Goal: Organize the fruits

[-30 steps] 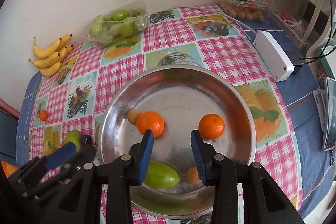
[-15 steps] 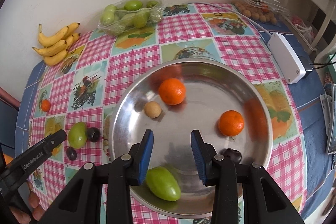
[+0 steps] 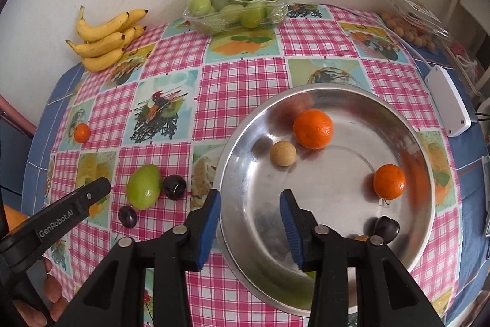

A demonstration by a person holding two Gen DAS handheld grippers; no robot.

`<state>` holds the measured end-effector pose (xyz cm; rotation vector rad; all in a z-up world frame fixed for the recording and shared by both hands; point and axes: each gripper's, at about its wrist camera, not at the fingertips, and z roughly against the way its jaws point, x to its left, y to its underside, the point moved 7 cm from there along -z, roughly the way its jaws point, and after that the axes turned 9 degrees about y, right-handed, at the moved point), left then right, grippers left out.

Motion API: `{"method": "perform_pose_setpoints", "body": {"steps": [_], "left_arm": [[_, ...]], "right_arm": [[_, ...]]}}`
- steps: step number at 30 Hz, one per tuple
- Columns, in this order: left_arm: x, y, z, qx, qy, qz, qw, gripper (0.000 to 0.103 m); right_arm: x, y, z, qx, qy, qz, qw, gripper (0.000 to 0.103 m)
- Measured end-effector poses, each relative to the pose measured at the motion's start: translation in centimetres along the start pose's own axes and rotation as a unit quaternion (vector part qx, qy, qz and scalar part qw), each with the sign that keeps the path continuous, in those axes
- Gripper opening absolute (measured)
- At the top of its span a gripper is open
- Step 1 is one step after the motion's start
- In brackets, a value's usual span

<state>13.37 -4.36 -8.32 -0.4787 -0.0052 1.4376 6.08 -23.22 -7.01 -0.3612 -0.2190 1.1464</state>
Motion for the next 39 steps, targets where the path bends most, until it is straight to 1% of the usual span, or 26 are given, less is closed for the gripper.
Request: {"method": "perform_pose_setpoints", "body": {"steps": [1,5,7,10,15,17,18,19,24,27,34,39], "left_arm": [[0.1,0.0,-0.1,0.002,0.0,0.001,1.0,0.05],[0.8,0.2,-0.5,0.011,-0.005,0.007,0.9999,0.052],[1.1,0.2,-0.6,0.013,-0.007,0.01,0.9998,0.058],[1.4,0.3,-0.8,0.013,-0.009,0.015,0.9998,0.06],[1.9,0.3,-0.9,0.013,-0.012,0.021,0.9996,0.061],[2.1,0.3,-0.9,0.012,-0.015,0.022,0.9996,0.061],[2.1,0.3,-0.9,0.012,-0.017,0.021,0.9996,0.068],[2.2,0.2,-0.9,0.011,-0.018,0.022,0.9995,0.076],[2.6,0.1,-0.6,0.0,-0.026,0.026,0.9993,0.078],[2.9,0.0,-0.5,-0.003,-0.031,0.03,0.9991,0.085],[3.7,-0.2,-0.4,-0.014,-0.038,0.044,0.9982,0.086],[3.9,-0.2,-0.3,-0.021,-0.042,0.042,0.998,0.086]], "right_arm": [[0.0,0.0,-0.1,0.001,0.002,0.0,1.0,0.061],[-0.2,0.0,-0.5,0.004,0.011,-0.005,1.0,0.067],[-0.4,0.1,-0.7,0.005,0.016,-0.009,1.0,0.077],[-0.7,0.1,-1.0,0.007,0.02,-0.013,1.0,0.08],[-0.7,0.5,-1.5,0.016,0.021,-0.017,0.999,0.082],[-0.8,0.5,-1.6,0.016,0.024,-0.016,0.999,0.084],[-0.8,0.5,-1.6,0.015,0.026,-0.016,0.999,0.088],[-0.9,0.5,-1.6,0.015,0.028,-0.017,0.999,0.091],[-1.1,0.5,-1.6,0.014,0.034,-0.02,0.999,0.1],[-1.1,0.5,-1.7,0.013,0.037,-0.021,0.999,0.101],[-1.0,0.4,-1.7,0.01,0.04,-0.017,0.999,0.103],[-0.9,0.3,-1.4,0.0,0.033,-0.014,0.999,0.103]]}}
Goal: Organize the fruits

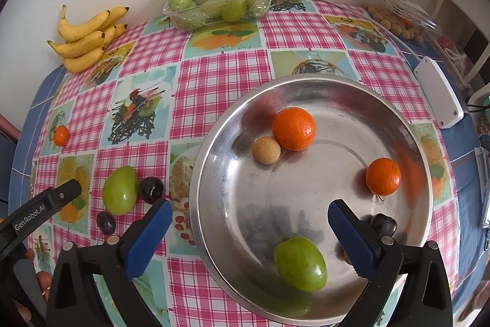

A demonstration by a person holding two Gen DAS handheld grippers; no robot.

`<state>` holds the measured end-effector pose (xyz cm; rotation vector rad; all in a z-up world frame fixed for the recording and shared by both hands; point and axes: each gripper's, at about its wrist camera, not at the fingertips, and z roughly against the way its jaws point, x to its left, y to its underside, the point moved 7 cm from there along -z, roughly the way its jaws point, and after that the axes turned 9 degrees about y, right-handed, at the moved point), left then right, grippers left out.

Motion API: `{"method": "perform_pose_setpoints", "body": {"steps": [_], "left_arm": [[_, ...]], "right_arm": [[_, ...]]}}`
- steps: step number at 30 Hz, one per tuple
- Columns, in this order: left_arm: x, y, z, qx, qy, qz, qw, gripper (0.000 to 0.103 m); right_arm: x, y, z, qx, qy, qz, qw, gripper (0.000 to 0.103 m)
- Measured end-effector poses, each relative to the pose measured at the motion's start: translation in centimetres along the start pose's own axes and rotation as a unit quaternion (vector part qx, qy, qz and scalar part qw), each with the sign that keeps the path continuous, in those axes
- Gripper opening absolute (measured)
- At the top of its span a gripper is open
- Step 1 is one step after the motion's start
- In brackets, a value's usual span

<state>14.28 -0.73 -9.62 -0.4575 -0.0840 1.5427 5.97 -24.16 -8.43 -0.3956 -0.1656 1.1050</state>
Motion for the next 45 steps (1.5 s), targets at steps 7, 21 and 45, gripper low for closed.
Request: {"method": "perform_pose_setpoints", "body": {"steps": [7,21,45], "left_arm": [[-0.5,-0.3,0.6,-0.018,0.012,-0.006,0.9998,0.086],[-0.5,0.5,1.7,-0.006,0.015,-0.037,0.9992,0.086],[2.7,1.0,1.4,0.014,0.029,-0.002,0.9995,0.086]], "right_arm": [[0.5,-0.3,0.8,-0.02,-0.024,-0.008,0.999,0.103],[2.0,-0.2,1.6,-0.03,-0.039,0.004,0.999,0.103],[8.5,-0.1,1.2,-0.012,-0.132,-0.022,0.991,0.099]]}}
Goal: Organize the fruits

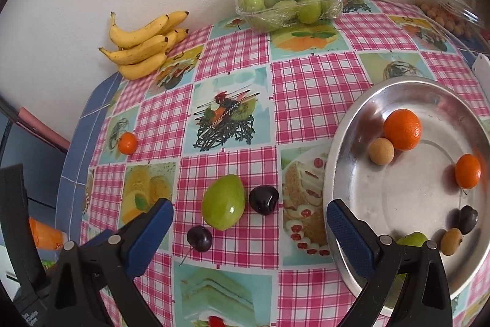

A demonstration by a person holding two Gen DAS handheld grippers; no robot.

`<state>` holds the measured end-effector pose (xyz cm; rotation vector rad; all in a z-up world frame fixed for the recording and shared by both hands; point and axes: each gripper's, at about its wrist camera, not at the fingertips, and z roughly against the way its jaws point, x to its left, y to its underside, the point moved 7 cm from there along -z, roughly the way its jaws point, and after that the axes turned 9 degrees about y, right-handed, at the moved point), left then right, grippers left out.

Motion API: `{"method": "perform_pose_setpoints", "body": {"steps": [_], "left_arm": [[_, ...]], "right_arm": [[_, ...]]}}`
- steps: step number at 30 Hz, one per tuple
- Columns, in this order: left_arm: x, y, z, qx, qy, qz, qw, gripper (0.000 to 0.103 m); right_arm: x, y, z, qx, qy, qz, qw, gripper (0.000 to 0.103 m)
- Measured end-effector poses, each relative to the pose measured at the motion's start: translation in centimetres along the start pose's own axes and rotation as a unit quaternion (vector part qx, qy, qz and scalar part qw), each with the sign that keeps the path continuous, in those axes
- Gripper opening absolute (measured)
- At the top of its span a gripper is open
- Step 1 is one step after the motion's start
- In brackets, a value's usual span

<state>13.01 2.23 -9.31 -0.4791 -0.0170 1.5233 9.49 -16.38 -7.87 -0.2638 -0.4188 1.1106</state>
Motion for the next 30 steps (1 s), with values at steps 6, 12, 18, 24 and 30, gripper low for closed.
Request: {"method": "perform_pose_setpoints", "body": {"steps": [6,12,18,24,30], "left_arm": [[-1.5,0.1,-0.6,0.011,0.025,-0.023,0.9994,0.086],[-2.3,0.8,-1.9,0.04,0.051,-0.016,0.9978,0.086],[-3.6,1.5,-2.6,0.055,0.059,-0.036,0.9961,0.086],[-4.8,1.9,-3.1,0.059,0.052,-0.066,0.9947,0.086],[-5.4,2.0,-3.9,0.061,0.05,-0.073,0.9942,0.086]], "right_arm": [[-0.2,-0.5,0.1,-0.001,0.001,-0.009,1.0,0.085],[-0.6,-0.8,0.4,-0.003,0.015,-0.002,1.0,0.082],[-1.1,-0.3,-0.1,0.016,0.023,-0.001,1.0,0.082],[-2.0,-0.6,0.4,0.003,0.039,-0.002,0.999,0.094],[-2.6,-1.1,1.3,-0.017,0.052,0.001,0.998,0.103]]}}
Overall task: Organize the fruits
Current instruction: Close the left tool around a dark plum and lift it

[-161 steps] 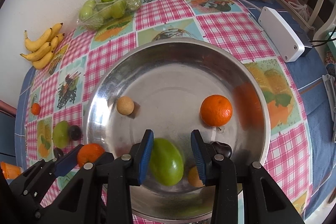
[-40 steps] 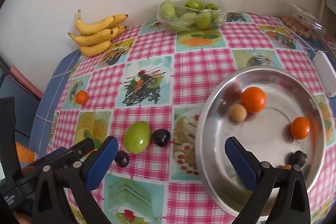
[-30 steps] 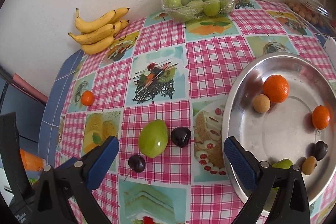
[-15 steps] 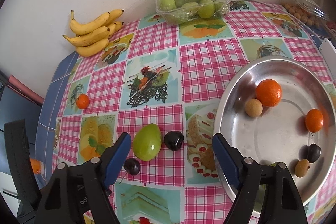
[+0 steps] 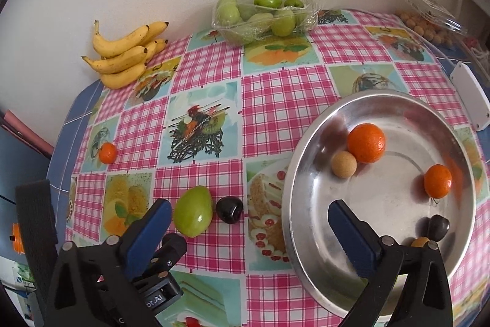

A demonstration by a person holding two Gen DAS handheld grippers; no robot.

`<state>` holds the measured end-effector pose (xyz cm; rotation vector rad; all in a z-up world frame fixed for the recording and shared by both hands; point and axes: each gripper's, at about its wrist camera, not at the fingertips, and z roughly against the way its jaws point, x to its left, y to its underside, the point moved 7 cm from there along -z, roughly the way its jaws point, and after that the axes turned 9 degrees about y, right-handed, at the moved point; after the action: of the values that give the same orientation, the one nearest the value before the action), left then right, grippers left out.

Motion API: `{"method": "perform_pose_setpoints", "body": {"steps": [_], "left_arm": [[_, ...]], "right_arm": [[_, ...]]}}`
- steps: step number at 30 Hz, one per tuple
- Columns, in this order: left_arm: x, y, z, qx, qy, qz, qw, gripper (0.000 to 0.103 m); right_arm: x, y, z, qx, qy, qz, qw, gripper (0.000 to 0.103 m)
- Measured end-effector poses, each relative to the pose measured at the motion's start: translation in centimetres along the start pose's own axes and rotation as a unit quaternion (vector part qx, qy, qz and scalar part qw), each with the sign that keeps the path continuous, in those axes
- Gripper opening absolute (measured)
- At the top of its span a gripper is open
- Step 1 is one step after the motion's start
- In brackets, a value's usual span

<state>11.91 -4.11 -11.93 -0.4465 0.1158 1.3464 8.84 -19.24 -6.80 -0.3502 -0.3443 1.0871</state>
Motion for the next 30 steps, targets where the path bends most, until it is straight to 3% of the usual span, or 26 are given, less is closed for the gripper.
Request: {"method": "perform_pose_setpoints", "body": {"steps": [5,11,13,19,30], "left_arm": [[-0.8,-0.1,-0.2,-0.002,0.0,-0.016,0.9999,0.085],[-1.9,-0.3,-0.7,0.002,0.006,-0.039,0.9992,0.071],[-2.3,-0.3,-0.8,0.003,0.004,-0.05,0.9987,0.057],[-2.8,-0.2,-1.8,0.014,-0.01,-0.064,0.9978,0.032],[-2.6,-0.2,-0.8,0.002,0.0,-0.067,0.9977,0.028]], "right_arm": [[-0.4,0.2,-0.3,0.004,0.024,0.011,1.0,0.103],[-1.2,0.5,-0.5,0.012,0.037,0.006,0.999,0.103],[-1.3,0.6,-0.6,0.015,0.033,0.0,0.999,0.103],[-1.5,0.6,-0.5,0.017,0.031,-0.002,0.999,0.103],[-1.4,0.6,-0.6,0.019,0.02,-0.006,1.0,0.103]]}}
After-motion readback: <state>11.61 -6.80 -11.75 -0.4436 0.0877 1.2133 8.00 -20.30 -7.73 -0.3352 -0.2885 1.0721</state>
